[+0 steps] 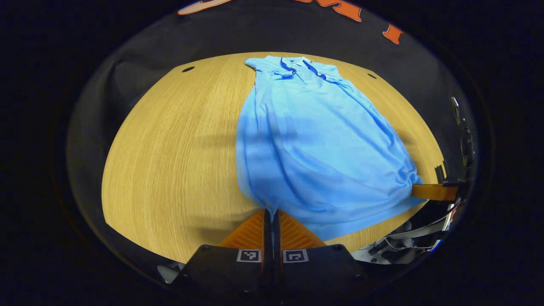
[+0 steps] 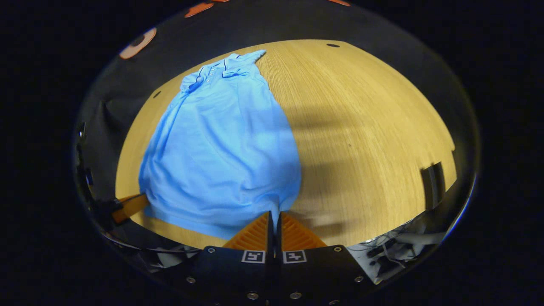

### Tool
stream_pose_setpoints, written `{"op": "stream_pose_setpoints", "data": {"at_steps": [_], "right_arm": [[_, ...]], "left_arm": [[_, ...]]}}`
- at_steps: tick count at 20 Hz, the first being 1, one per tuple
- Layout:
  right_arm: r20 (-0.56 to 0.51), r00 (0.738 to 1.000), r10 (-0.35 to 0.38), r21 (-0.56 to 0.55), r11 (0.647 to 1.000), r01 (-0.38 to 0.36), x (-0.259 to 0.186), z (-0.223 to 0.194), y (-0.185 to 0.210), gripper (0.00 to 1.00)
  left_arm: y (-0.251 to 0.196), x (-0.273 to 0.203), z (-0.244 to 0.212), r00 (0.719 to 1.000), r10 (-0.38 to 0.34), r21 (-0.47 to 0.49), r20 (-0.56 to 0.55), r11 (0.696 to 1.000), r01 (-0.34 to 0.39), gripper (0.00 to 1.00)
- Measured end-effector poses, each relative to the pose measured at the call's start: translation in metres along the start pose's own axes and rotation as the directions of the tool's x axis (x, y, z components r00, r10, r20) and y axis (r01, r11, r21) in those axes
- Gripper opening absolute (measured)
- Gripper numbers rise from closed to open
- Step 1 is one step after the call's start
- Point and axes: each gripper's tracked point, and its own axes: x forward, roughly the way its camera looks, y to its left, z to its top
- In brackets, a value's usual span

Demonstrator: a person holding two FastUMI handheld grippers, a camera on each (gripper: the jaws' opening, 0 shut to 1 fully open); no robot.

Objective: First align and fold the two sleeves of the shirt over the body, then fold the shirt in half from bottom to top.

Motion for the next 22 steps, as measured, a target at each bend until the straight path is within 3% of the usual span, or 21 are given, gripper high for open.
{"op": "stream_pose_setpoints", "data": {"at_steps": [6,15,22], "right_arm": [[0.053,0.991,0.124,0.014,0.992,-0.124,-0.017,0.027,0.029,0.01],[0.122,0.976,0.181,0.006,0.983,-0.183,-0.031,0.101,0.056,0.01],[0.182,0.963,0.197,0.015,0.979,-0.203,-0.019,0.185,0.078,0.01]], "left_arm": [[0.002,-0.029,0.035,0.998,-0.01,-0.02,0.066,1.0,0.011,0.05],[0.003,-0.031,0.135,0.982,-0.074,0.009,0.173,0.997,0.074,0.05],[0.021,-0.005,0.224,0.969,-0.092,0.047,0.23,0.995,0.083,0.04]]}}
